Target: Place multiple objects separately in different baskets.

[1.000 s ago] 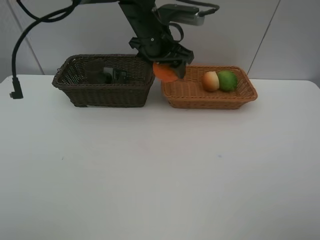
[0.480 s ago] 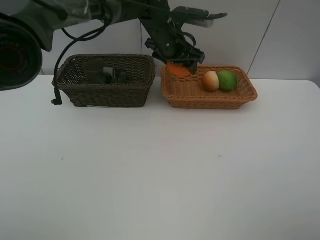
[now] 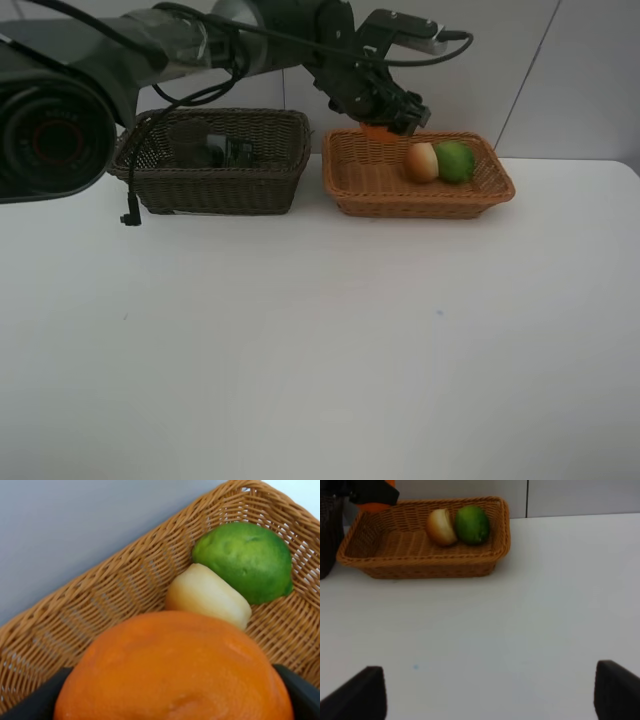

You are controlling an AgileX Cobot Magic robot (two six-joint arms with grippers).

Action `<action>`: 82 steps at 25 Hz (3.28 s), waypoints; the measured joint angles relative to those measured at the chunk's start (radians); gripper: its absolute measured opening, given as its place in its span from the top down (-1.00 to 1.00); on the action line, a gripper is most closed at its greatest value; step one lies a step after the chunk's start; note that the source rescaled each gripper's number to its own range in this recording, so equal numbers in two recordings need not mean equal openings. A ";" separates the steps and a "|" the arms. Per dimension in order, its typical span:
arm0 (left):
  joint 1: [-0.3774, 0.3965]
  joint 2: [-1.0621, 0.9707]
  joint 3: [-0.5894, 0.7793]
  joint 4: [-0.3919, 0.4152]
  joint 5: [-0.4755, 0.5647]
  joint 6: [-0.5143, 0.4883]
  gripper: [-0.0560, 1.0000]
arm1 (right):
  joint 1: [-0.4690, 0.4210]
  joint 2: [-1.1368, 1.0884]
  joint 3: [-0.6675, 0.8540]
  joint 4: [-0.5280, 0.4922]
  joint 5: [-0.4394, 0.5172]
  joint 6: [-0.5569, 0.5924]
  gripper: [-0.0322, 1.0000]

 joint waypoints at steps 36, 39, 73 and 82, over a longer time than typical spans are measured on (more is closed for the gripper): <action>-0.011 0.079 -0.001 0.036 -0.153 0.124 -1.00 | 0.000 0.000 0.000 0.001 0.000 0.000 -0.81; -0.011 0.079 -0.001 0.036 -0.153 0.124 -1.00 | 0.000 0.000 0.000 0.001 0.000 0.000 -0.81; -0.035 -0.076 -0.003 0.110 0.408 0.023 -1.00 | 0.000 0.000 0.000 0.000 0.000 0.000 -0.81; -0.035 -0.196 -0.003 0.116 0.605 0.004 -1.00 | 0.000 0.000 0.000 0.001 0.000 0.000 -0.81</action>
